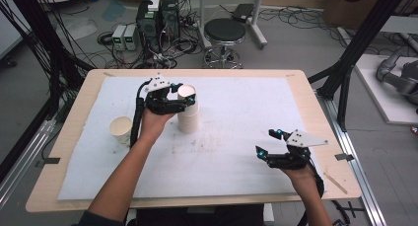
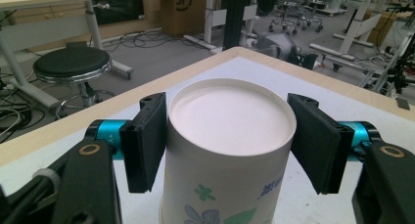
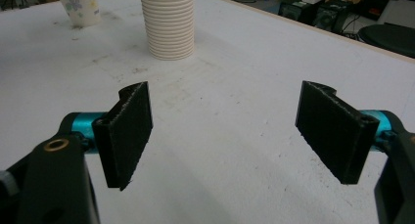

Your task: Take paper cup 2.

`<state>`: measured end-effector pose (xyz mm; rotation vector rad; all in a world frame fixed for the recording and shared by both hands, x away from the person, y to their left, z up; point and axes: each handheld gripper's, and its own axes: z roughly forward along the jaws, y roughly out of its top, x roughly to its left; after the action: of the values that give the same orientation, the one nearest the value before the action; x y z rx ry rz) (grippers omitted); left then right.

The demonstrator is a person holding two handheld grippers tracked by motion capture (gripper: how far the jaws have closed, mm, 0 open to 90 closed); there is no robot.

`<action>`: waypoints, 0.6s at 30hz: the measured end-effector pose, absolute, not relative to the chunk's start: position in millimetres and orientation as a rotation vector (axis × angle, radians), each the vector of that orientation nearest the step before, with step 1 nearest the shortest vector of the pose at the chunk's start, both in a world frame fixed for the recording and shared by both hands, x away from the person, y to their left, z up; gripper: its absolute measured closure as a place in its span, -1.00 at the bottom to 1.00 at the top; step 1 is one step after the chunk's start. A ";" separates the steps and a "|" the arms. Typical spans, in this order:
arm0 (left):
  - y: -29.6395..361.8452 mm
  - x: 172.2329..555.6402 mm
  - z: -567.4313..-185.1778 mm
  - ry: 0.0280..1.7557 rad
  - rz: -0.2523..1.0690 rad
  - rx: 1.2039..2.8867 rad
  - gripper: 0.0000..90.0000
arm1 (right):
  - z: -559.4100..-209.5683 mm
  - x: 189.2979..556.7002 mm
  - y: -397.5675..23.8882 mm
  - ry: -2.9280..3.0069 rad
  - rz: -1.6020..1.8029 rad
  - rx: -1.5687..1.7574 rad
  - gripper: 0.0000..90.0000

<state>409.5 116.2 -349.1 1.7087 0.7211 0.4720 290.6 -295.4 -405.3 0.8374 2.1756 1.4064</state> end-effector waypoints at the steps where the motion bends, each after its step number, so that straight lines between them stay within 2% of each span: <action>1: 116.0 409.4 -348.6 0.721 0.473 1.709 -0.24 | -405.4 290.4 -295.1 2.178 1.409 0.842 -0.51; 18: 114.9 409.2 -342.3 0.714 0.488 1.706 -0.23 | -405.3 290.5 -295.3 2.180 1.408 0.841 -0.51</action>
<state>409.2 114.9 -342.3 1.7055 0.7145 0.4876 290.5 -295.3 -405.3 0.8412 2.1805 1.4085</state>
